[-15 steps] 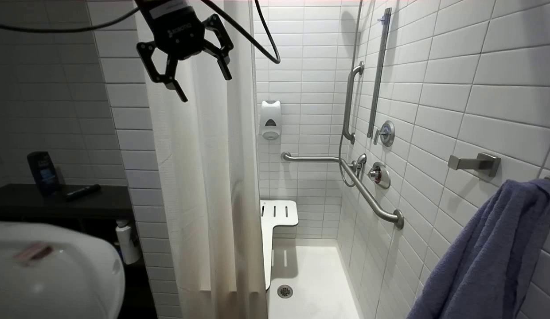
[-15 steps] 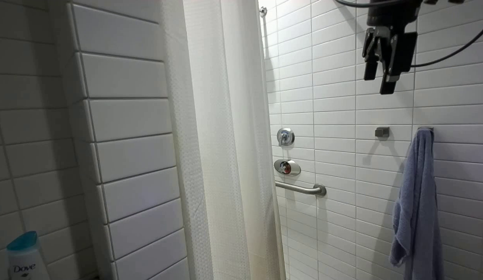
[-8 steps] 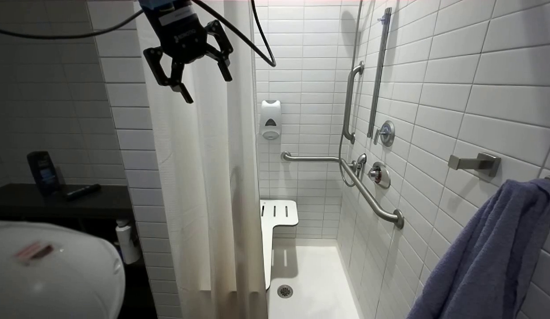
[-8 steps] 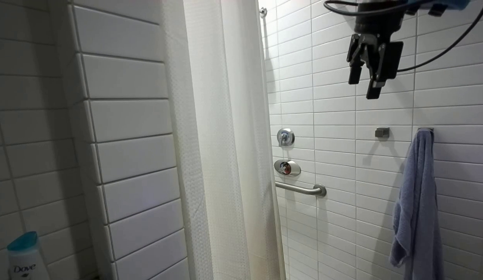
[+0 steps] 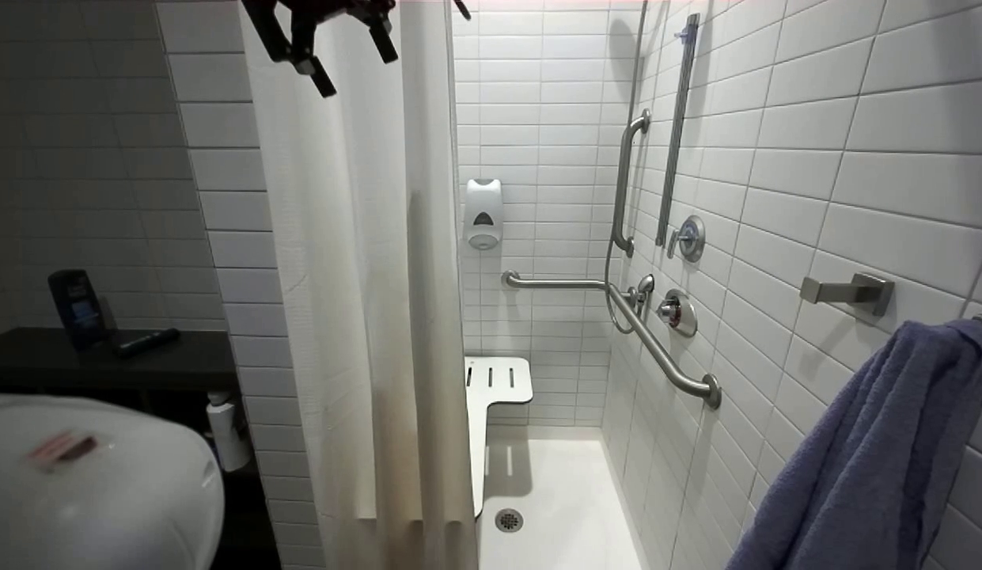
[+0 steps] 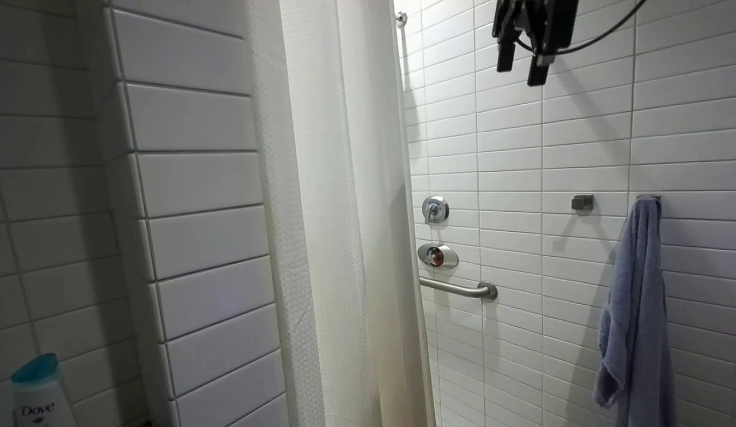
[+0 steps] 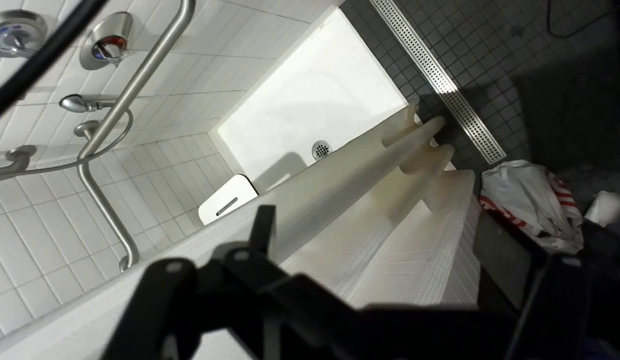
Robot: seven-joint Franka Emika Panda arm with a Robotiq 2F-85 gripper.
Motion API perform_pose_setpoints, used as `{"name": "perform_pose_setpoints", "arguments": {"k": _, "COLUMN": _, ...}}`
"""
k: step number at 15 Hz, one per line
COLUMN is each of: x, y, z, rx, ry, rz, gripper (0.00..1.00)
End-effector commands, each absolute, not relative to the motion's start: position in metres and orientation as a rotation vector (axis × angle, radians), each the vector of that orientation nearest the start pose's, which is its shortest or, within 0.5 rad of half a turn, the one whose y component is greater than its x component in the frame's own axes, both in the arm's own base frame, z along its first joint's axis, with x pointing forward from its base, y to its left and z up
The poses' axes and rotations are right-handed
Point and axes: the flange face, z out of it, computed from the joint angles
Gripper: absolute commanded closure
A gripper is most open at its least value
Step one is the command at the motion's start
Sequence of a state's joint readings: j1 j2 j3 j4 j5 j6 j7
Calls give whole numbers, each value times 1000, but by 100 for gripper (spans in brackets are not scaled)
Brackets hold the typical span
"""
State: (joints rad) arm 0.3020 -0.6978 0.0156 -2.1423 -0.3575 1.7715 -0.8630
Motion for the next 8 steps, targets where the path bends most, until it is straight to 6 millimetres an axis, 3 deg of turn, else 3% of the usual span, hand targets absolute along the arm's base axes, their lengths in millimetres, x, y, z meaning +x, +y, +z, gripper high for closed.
{"name": "perform_pose_setpoints", "arguments": {"k": 1, "x": 369, "y": 108, "z": 738, "rx": -2946, "ry": -2067, "rz": -289, "gripper": 0}}
{"name": "perform_pose_setpoints", "arguments": {"k": 3, "x": 381, "y": 120, "z": 758, "rx": -2941, "ry": -2104, "rz": -256, "gripper": 0}}
{"name": "perform_pose_setpoints", "arguments": {"k": 4, "x": 360, "y": 112, "z": 739, "rx": -2943, "ry": -2070, "rz": -328, "gripper": 0}}
{"name": "perform_pose_setpoints", "arguments": {"k": 8, "x": 379, "y": 123, "z": 752, "rx": -2937, "ry": -2079, "rz": -291, "gripper": 0}}
